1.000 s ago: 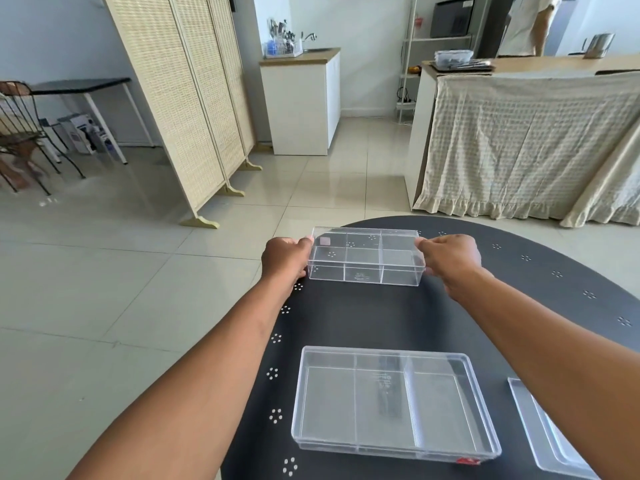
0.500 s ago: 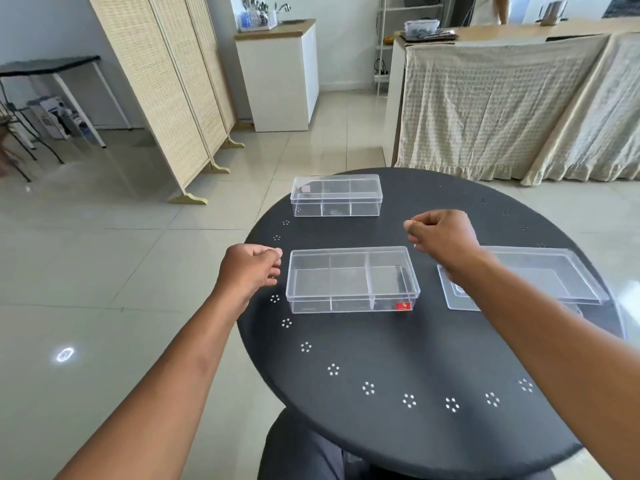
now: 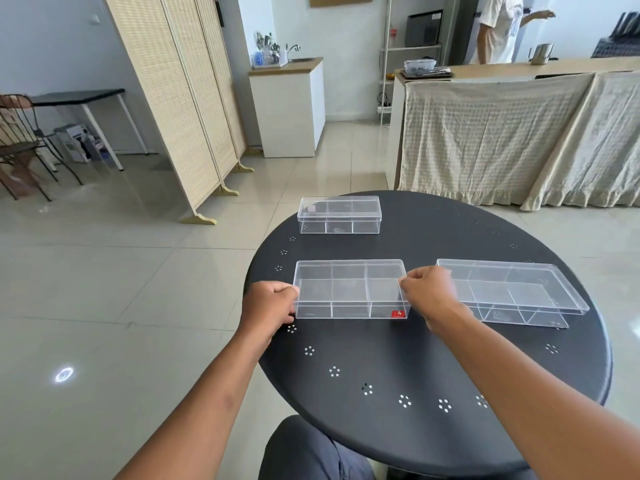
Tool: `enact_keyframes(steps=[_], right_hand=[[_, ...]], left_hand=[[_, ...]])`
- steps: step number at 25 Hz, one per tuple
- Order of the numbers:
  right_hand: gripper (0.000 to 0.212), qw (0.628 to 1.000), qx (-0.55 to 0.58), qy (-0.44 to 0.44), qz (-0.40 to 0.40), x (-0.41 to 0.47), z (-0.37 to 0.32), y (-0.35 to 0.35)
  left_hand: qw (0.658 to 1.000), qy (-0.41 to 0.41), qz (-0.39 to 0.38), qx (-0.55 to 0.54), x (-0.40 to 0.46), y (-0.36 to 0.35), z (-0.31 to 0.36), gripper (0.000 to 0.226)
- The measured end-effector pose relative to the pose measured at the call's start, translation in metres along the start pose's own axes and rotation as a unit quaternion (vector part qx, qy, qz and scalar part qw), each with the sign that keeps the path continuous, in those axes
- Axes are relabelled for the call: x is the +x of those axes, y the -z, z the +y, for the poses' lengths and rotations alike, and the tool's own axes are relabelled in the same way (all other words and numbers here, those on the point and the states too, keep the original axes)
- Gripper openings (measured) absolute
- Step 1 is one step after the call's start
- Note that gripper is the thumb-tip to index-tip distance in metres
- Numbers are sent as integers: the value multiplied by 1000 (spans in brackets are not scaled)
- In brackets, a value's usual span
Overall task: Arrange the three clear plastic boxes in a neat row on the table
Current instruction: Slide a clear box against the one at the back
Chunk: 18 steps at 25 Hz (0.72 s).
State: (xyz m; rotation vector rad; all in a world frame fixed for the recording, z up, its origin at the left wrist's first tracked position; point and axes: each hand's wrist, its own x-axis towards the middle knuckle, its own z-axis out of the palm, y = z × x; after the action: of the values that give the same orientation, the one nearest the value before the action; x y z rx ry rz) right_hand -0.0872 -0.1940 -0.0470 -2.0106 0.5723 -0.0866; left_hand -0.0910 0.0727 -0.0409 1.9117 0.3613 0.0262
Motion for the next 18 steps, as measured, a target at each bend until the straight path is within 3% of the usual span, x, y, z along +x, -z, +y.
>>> enact_keyframes(steps=[4, 6, 8, 18], right_hand=[[13, 996, 81, 5, 19, 20, -17, -10], [27, 992, 122, 8, 45, 38, -31, -14], [28, 987, 149, 5, 63, 56, -42, -18], [17, 978, 187, -50, 72, 115, -40, -42]], left_hand=[[998, -40, 49, -19, 25, 3, 19, 19], [996, -57, 60, -16, 45, 3, 34, 21], [996, -61, 60, -14, 65, 0, 44, 21], [999, -3, 40, -23, 125, -29, 36, 18]])
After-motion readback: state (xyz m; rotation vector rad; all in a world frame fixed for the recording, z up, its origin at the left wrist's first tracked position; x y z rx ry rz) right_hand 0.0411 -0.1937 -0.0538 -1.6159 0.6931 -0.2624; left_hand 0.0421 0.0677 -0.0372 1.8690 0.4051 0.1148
